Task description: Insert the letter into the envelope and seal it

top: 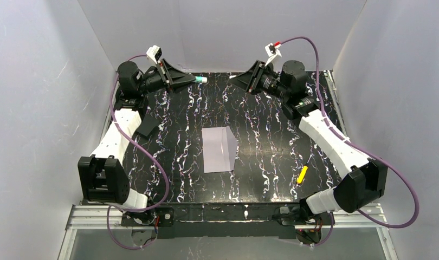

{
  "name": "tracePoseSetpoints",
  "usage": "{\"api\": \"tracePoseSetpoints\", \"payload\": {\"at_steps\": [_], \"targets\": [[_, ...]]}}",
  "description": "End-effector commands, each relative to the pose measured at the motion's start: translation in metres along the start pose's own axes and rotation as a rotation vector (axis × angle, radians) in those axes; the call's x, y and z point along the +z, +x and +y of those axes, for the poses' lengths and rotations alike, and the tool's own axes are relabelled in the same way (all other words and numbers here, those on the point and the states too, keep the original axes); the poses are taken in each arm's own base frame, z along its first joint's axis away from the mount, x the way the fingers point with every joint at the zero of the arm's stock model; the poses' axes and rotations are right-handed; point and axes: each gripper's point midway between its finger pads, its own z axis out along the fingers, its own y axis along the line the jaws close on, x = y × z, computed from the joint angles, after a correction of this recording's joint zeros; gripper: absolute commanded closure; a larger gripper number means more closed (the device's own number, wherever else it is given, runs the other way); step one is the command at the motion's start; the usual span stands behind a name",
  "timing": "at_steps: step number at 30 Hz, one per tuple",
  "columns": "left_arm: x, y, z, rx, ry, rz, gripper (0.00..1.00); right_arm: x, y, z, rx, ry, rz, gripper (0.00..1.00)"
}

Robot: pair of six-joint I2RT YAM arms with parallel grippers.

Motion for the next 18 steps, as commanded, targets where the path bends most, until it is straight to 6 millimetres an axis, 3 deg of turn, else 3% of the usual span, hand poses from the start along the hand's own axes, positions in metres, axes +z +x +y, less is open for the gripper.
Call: {"api": "tracePoseSetpoints", "payload": {"at_steps": [1,5,8,12,18], "targets": [[-0.008,0.016,-0.007,0.105,0.022,0.014,1.0,-0.036,0.053,-0.114,-0.074,0.52,0.219,0.99],[-0.013,0.028,0.012,0.113,0.0,0.022,1.0,-0.081,0.099,-0.193,-0.075,0.877,0.382,0.99],[-0.017,0.037,0.021,0.125,-0.01,0.024,1.0,-0.113,0.133,-0.235,-0.088,1.05,0.5,0.99],[-0.021,0.045,0.027,0.136,-0.018,0.023,1.0,-0.135,0.173,-0.268,-0.084,1.131,0.624,0.99],[-0.024,0.052,0.039,0.139,-0.037,0.024,1.0,-0.148,0.204,-0.293,-0.068,1.185,0.713,0.92]]}}
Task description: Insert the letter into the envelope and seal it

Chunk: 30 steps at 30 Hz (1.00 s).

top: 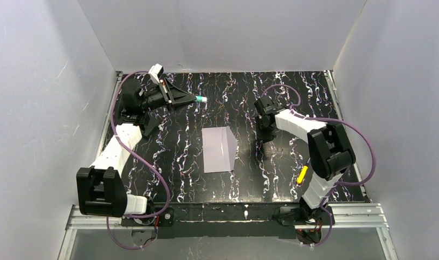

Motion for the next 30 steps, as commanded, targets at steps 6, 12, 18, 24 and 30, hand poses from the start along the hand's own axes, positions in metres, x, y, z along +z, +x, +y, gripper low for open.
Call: {"api": "tracePoseSetpoints", "payload": {"at_steps": [6,12,18,24,30], "targets": [[-0.006,0.009,-0.002,0.1,-0.019,-0.006,1.0,0.014,0.005,-0.013,-0.03,0.065,0.003,0.65],[-0.004,0.011,0.01,0.12,-0.077,-0.007,1.0,0.014,0.008,-0.016,-0.024,0.069,-0.005,0.43],[-0.003,0.019,0.034,0.141,-0.232,0.012,1.0,0.0,-0.005,-0.009,-0.013,0.041,-0.044,0.41],[-0.002,0.031,0.034,0.235,-0.299,0.061,1.0,-0.059,-0.049,0.007,0.031,-0.03,-0.211,0.38],[0.002,0.031,0.012,0.336,-0.228,0.065,1.0,-0.152,-0.094,0.057,0.098,-0.401,-0.551,0.34]]}}
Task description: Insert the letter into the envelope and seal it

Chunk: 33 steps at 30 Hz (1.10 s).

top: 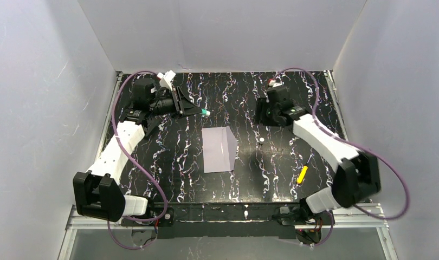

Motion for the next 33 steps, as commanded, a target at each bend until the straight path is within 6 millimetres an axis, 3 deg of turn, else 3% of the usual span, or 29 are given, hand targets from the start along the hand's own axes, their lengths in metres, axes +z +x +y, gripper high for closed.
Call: {"api": "tracePoseSetpoints", "payload": {"at_steps": [1,4,7,12,15,18,24,26,33], "targets": [[-0.015,-0.009,-0.037,0.145,0.08,-0.041,1.0,-0.07,-0.067,0.066,0.096,-0.376,-0.3,0.32],[-0.019,-0.012,-0.066,0.109,0.201,-0.01,1.0,-0.121,-0.081,0.113,0.099,-0.708,-0.404,0.3],[-0.022,-0.012,-0.098,0.007,0.353,0.109,1.0,-0.166,-0.086,0.142,0.099,-0.965,-0.464,0.29],[-0.037,-0.008,-0.122,-0.003,0.407,0.153,1.0,-0.219,-0.093,0.155,0.147,-1.161,-0.575,0.26],[-0.049,-0.004,-0.14,0.028,0.461,0.185,1.0,-0.238,-0.097,0.157,0.181,-1.216,-0.606,0.23],[-0.055,0.001,-0.144,0.066,0.48,0.195,1.0,-0.24,-0.101,0.158,0.19,-1.198,-0.602,0.23],[-0.046,0.006,-0.128,0.038,0.457,0.196,1.0,-0.182,-0.092,0.145,0.22,-0.964,-0.481,0.24],[-0.042,0.007,-0.121,0.032,0.445,0.187,1.0,-0.172,-0.084,0.147,0.208,-0.956,-0.442,0.25],[-0.028,-0.002,-0.1,-0.002,0.341,0.052,1.0,-0.183,-0.073,0.167,0.176,-1.045,-0.447,0.25]]}}
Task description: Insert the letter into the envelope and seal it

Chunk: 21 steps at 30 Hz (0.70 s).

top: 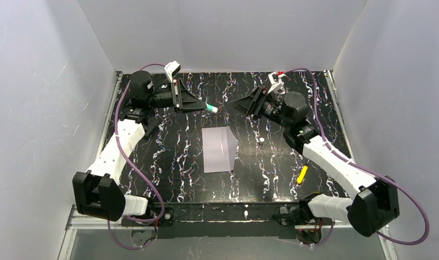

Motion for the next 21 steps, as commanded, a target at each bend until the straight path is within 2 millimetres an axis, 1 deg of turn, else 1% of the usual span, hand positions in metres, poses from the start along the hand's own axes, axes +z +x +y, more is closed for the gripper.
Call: {"api": "tracePoseSetpoints", "payload": {"at_steps": [1,3,5,7,10,12,13,15,17,19,21], "targets": [[-0.003,-0.009,-0.003,0.055,-0.068,-0.147,1.0,0.0,-0.004,0.023,-0.039,-0.069,-0.039,0.25],[-0.004,-0.015,-0.004,0.083,-0.101,-0.22,1.0,0.002,-0.003,0.022,-0.012,-0.056,-0.063,0.25],[-0.004,-0.018,-0.009,0.123,-0.113,-0.267,1.0,0.002,-0.007,0.024,0.055,-0.051,-0.135,0.25],[-0.004,-0.018,-0.012,0.165,-0.126,-0.303,1.0,0.002,-0.008,0.015,0.199,-0.019,-0.206,0.25],[-0.002,-0.02,-0.01,0.228,-0.146,-0.346,1.0,0.008,-0.012,0.011,0.433,-0.012,-0.301,0.24],[0.0,-0.022,-0.005,0.268,-0.166,-0.371,1.0,0.015,-0.018,0.016,0.554,-0.047,-0.341,0.23],[0.0,-0.024,-0.004,0.289,-0.174,-0.388,1.0,0.019,-0.022,0.023,0.59,-0.079,-0.353,0.22],[0.0,-0.028,-0.003,0.322,-0.185,-0.411,1.0,0.025,-0.031,0.038,0.631,-0.131,-0.372,0.21],[-0.001,-0.032,-0.004,0.347,-0.195,-0.429,1.0,0.029,-0.037,0.047,0.667,-0.152,-0.391,0.21],[-0.002,-0.034,-0.004,0.361,-0.201,-0.437,1.0,0.03,-0.04,0.052,0.693,-0.165,-0.411,0.2],[-0.001,-0.034,-0.003,0.37,-0.202,-0.436,1.0,0.031,-0.042,0.051,0.711,-0.156,-0.418,0.2]]}}
